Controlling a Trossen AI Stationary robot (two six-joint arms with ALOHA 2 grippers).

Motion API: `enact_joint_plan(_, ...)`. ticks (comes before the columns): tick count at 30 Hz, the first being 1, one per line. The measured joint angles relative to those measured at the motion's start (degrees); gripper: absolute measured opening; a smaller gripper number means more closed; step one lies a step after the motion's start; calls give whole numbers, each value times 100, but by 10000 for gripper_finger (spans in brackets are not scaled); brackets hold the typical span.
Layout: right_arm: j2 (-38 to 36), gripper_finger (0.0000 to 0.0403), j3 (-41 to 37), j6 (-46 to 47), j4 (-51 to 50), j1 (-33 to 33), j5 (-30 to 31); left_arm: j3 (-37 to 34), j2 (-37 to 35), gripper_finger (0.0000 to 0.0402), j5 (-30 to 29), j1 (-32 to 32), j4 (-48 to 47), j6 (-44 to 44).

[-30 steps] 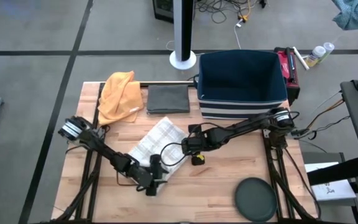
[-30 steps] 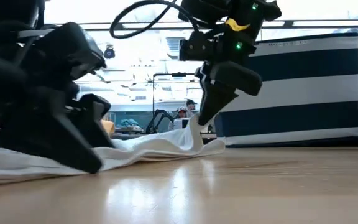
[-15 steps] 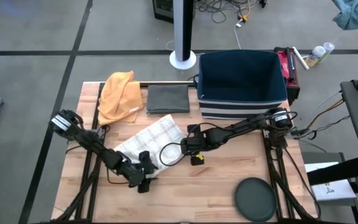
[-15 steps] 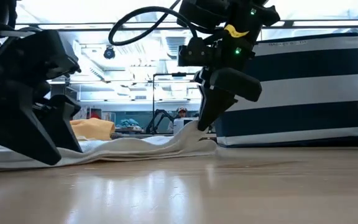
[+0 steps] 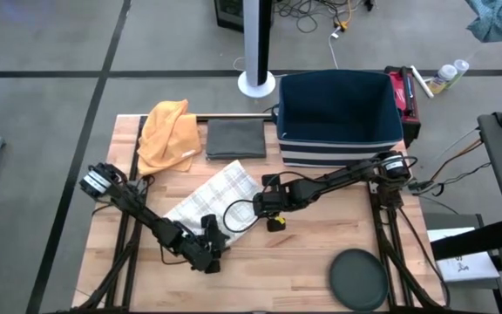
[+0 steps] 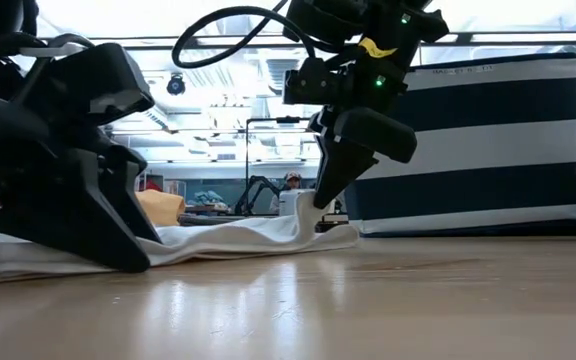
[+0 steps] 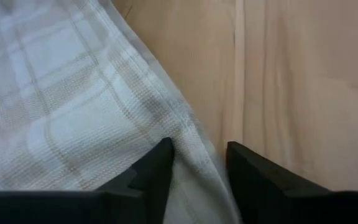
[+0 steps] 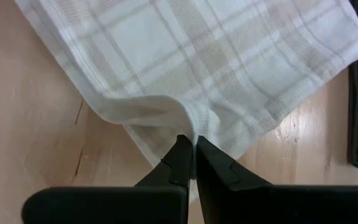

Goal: Fold kitchen towel into neat rectangle
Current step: Fold the white patterned towel

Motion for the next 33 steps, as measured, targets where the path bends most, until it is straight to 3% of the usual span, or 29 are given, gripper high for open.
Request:
enact_joint_plan(11,0,8,0,-58,-2,0,-2,-73,-577,10,25,9,-409,164)
enact_joint_plan(23,0,8,2,-99,0,0,-4,-155,-1771,55,379,7,-722,352)
enact_joint_plan(33,0,8,2,-72,-4,0,-9,-171,-1570,39,512,2,-729,221)
